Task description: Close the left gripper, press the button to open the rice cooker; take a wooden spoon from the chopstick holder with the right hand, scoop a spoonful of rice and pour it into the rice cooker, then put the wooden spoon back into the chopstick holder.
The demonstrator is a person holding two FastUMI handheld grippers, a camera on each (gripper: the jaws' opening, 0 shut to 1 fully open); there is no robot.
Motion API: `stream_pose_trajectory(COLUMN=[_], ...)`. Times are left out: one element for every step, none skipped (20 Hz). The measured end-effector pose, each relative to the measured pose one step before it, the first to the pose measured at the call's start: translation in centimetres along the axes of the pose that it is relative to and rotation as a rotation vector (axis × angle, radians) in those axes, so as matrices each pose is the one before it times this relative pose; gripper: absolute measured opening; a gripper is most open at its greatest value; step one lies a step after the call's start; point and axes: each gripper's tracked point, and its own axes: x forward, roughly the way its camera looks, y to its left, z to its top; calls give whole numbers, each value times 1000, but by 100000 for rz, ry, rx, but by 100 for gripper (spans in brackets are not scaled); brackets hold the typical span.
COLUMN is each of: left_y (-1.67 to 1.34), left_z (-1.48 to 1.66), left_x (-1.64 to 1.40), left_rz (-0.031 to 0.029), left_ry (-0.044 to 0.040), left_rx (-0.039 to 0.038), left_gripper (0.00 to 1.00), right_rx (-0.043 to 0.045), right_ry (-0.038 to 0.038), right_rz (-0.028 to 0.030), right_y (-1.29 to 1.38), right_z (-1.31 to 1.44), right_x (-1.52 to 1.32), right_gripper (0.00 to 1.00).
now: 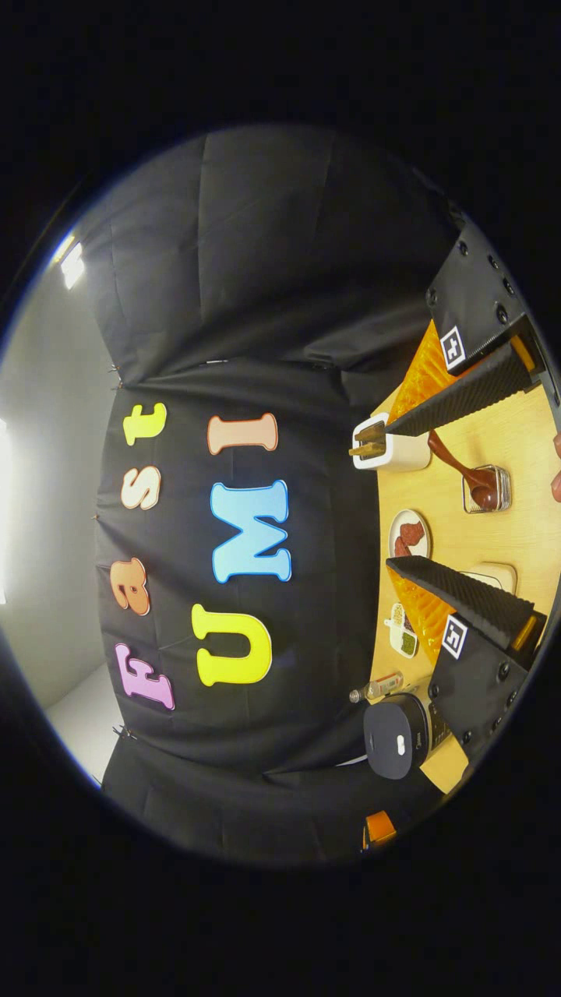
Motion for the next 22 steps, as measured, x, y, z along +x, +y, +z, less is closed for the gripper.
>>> stream_pose_trajectory(left_y=[450,-25,390,920,661,-35,-579,435,-405,-46,264,-128,-174,-101,29,91,-4,-35,-65,-21,-71,269], left_z=[137,-161,152,78,69,-94,66,493,37,224,304,90,-161,135,106,19,-320,-246,-213,-367,-332,-551], left_x=[439,285,-8,913,684,757,524,887,846,658,1048,994,1200,1083,1232,1137,1108,1320,1003,1058,1103,1226], left_rz=[1584,-1429,1327,2458,3115,-484,-1369,1630,-404,-75,1019,-351,-59,-407,257,19,-69,-481,-334,-1014,-749,-447], left_ry=[795,1890,1281,533,1909,2483,1456,825,1826,1157,1063,1838,1964,1359,1122,1585,2177,2361,2336,1850,2076,2507], left_rx=[-212,-412,563,78,-693,-1939,-2037,-1795,-1816,-796,242,52,-876,-1390,-1081,-1036,-984,-942,-810,-791,-692,-429], left_gripper=[49,39,28,18,8,2,2,5,0,1,1,0,1,1,1,1,1,0,1,1,1,1], right_rx=[-557,-810,-814,-792,-821,-857,-590,-576,-251,35,401,819,987,641,203,-60,222,828,934,826,532,373], right_ry=[-5,-560,-508,211,722,-74,-513,-329,489,-173,-75,634,-24,-489,-75,1102,1347,1181,657,546,264,311], right_rz=[394,438,413,351,214,-113,-206,-297,491,224,-393,-140,-110,-480,-604,-581,-335,-278,-278,-287,-327,-260], right_y=[244,75,153,-45,-118,-305,-462,-538,-442,-460,-722,-602,-584,-623,-758,-680,-523,-547,-351,-378,-412,-282], right_z=[272,285,155,-50,-309,-67,125,-79,-260,-180,-81,-260,-66,-17,-235,-577,-515,-370,-174,-81,-129,-80], right_x=[260,306,409,433,566,566,721,915,780,723,743,634,385,245,390,426,294,218,140,70,78,33], right_gripper=[98,98,98,98,98,98,98,98,98,98,98,98,98,98,98,98,98,93,98,98,98,98])
